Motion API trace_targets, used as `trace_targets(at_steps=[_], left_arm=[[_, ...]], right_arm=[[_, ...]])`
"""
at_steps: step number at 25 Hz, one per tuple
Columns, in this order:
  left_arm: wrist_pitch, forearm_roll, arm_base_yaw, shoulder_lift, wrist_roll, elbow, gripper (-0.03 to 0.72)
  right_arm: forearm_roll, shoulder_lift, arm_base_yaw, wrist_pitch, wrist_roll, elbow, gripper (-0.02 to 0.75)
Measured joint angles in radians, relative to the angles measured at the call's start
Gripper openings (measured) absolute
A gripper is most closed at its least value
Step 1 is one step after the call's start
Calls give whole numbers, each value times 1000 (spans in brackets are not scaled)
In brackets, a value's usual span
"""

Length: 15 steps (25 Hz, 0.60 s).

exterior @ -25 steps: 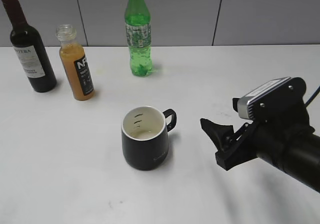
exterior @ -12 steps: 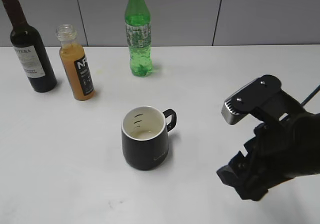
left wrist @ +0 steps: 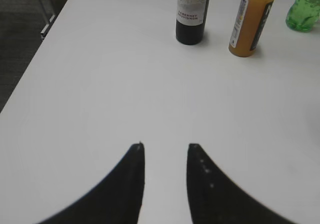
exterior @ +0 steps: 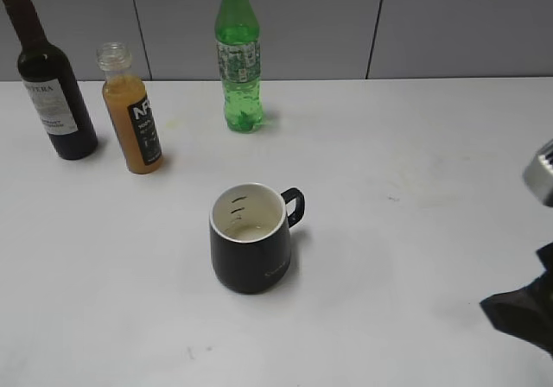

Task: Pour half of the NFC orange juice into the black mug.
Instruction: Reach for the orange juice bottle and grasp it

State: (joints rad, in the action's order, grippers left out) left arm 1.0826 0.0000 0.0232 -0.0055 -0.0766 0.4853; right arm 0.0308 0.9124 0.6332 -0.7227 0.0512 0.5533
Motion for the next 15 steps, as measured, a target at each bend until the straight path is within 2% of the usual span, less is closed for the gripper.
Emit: trace_targets(at_steps=[4,10,15], left_arm=[[0,0,0,0,0,0,235],[0,0,0,0,0,0,235],[0,0,0,0,0,0,235]], right_arm=[[-4,-149,-110,-97,8,0,594],[-15,-422,-375,-193,-25,0,594],[-22,-622,-471,-220,-41,-3,594]])
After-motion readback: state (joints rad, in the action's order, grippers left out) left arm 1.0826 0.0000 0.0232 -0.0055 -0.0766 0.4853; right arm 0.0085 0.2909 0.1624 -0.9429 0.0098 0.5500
